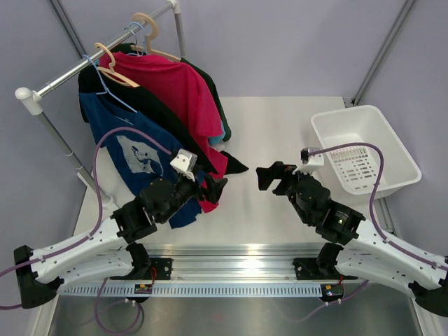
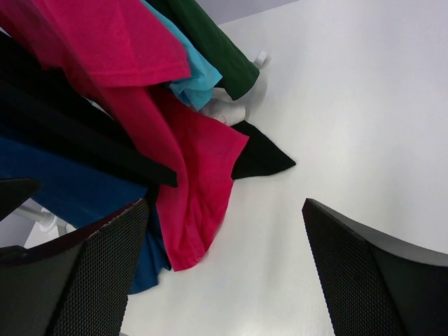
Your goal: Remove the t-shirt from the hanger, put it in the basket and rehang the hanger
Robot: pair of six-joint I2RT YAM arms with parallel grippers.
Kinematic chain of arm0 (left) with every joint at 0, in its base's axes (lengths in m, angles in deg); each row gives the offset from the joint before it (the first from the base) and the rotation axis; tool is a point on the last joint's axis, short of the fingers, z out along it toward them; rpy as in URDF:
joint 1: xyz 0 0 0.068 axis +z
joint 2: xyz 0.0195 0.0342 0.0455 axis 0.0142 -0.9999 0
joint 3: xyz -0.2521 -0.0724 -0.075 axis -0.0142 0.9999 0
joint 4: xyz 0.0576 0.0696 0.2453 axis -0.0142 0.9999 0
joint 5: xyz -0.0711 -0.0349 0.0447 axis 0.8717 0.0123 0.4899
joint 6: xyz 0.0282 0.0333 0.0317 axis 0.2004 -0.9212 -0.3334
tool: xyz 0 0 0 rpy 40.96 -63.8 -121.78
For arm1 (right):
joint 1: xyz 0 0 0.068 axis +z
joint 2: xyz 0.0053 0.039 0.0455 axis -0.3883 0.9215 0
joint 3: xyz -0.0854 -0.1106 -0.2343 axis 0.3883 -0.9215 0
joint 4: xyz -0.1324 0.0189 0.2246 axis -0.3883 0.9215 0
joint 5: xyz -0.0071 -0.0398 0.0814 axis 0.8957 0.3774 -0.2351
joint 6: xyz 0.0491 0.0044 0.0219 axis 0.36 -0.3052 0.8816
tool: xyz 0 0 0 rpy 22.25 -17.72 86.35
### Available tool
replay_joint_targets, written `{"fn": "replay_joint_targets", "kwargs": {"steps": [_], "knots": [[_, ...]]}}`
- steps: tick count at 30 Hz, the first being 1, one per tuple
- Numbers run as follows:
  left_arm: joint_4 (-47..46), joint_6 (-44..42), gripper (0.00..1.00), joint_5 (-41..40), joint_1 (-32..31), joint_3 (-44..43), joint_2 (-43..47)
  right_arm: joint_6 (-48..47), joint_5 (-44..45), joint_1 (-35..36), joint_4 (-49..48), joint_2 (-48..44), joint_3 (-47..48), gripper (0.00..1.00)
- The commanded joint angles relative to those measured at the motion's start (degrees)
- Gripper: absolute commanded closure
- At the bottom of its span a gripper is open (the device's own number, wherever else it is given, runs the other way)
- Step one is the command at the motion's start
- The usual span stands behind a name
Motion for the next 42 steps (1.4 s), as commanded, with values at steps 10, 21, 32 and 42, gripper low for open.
{"fn": "replay_joint_targets", "kwargs": {"steps": [10, 21, 32, 42], "knots": [[28.6, 13.6, 0.01, -16.2, -0.2, -22.2, 3.9, 0.5, -1.3, 0.4, 2.2, 2.5, 5.1, 0.00], [40.7, 12.0, 0.02, -49.5, 0.3, -36.4, -8.0, -1.7, -5.9, 0.4, 1.6, 5.9, 5.7, 0.01], [40.7, 16.6, 0.17, -49.4, 8.9, -41.0, -18.2, -1.3, -8.4, 0.4, 3.0, 7.1, 7.2, 0.00], [40.7, 16.4, 0.23, -54.0, 11.3, -38.4, -19.2, -1.3, -8.3, 0.4, 3.1, 5.5, 6.7, 0.01]]}}
